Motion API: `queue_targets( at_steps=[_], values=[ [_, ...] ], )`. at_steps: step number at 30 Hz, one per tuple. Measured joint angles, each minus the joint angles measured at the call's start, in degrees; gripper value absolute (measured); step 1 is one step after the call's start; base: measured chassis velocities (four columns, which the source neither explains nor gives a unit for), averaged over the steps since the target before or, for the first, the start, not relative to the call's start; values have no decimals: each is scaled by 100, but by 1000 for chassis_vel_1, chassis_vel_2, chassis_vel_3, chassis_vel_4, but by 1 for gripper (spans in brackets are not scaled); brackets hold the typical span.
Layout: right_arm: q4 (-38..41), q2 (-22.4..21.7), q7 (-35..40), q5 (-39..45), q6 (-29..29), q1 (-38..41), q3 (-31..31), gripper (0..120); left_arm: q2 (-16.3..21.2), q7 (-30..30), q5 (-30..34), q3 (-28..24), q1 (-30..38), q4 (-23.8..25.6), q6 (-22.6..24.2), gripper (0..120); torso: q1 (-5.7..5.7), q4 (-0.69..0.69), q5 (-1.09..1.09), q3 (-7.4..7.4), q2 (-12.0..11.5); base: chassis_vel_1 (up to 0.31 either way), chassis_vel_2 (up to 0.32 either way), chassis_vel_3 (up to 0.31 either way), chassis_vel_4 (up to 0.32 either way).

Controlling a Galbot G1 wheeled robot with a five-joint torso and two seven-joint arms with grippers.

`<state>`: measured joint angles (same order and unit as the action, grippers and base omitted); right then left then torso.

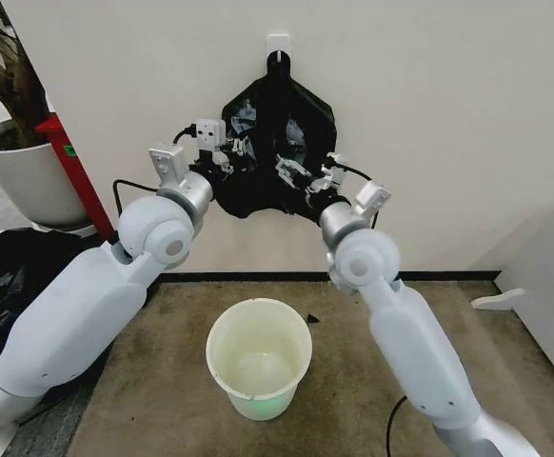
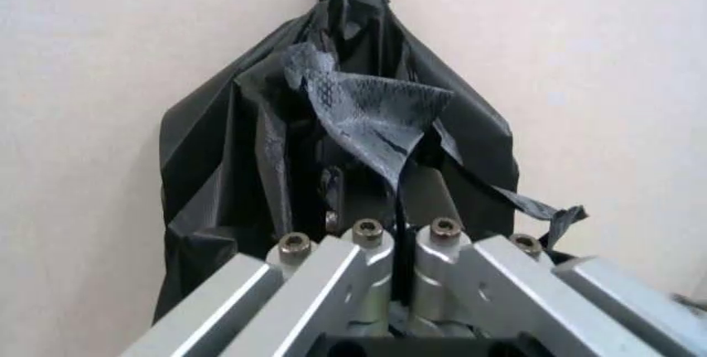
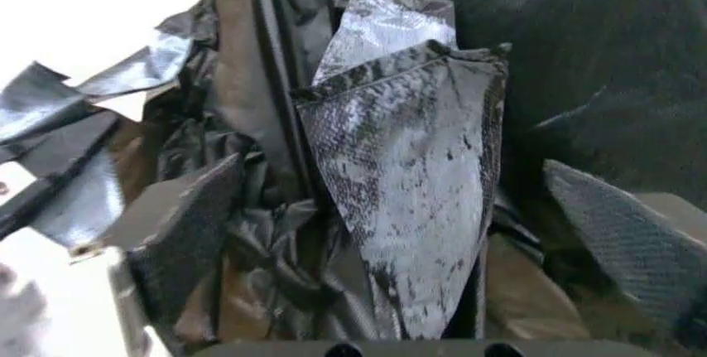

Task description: Place the garbage bag over the trash bin.

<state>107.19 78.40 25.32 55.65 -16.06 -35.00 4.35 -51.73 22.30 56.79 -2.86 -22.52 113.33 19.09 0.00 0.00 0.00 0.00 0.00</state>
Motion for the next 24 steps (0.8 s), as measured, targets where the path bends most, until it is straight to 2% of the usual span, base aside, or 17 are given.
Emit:
queue_targets(
  at_steps=[3, 8, 10, 13, 18, 19, 23, 24],
  values=[
    [-80, 17, -5, -10, 20, 34, 8, 88, 7, 0, 9, -1, 13, 9, 1, 0, 0, 0, 0, 0, 0, 0, 0, 0, 0],
    [-252, 72, -19, -25, 95, 108, 21, 67, 14, 0, 23, -4, 40, 20, 4, 0, 0, 0, 0, 0, 0, 0, 0, 0, 0],
    [-257, 74, -19, -25, 98, 113, 22, 65, 13, 0, 23, -5, 42, 20, 5, 0, 0, 0, 0, 0, 0, 0, 0, 0, 0],
    [-258, 88, -21, -27, 112, 141, 39, 48, -4, 0, 25, -10, 48, 26, 6, 0, 0, 0, 0, 0, 0, 0, 0, 0, 0],
    [-217, 68, -20, -28, 113, 143, 45, 35, 0, -4, 26, -11, 46, 28, 7, 0, 0, 0, 0, 0, 0, 0, 0, 0, 0],
    [-188, 51, -20, -28, 113, 143, 44, 28, 10, -10, 26, -4, 34, 27, 7, 0, 0, 0, 0, 0, 0, 0, 0, 0, 0],
    [-169, 53, -20, -28, 116, 143, 36, 13, 32, -23, 26, 17, 2, 28, 9, 0, 0, 0, 0, 0, 1, 0, 0, 0, 0],
    [-169, 53, -20, -28, 116, 143, 36, 13, 32, -23, 26, 17, 2, 28, 9, 0, 0, 0, 0, 0, 1, 0, 0, 0, 0]
  ],
)
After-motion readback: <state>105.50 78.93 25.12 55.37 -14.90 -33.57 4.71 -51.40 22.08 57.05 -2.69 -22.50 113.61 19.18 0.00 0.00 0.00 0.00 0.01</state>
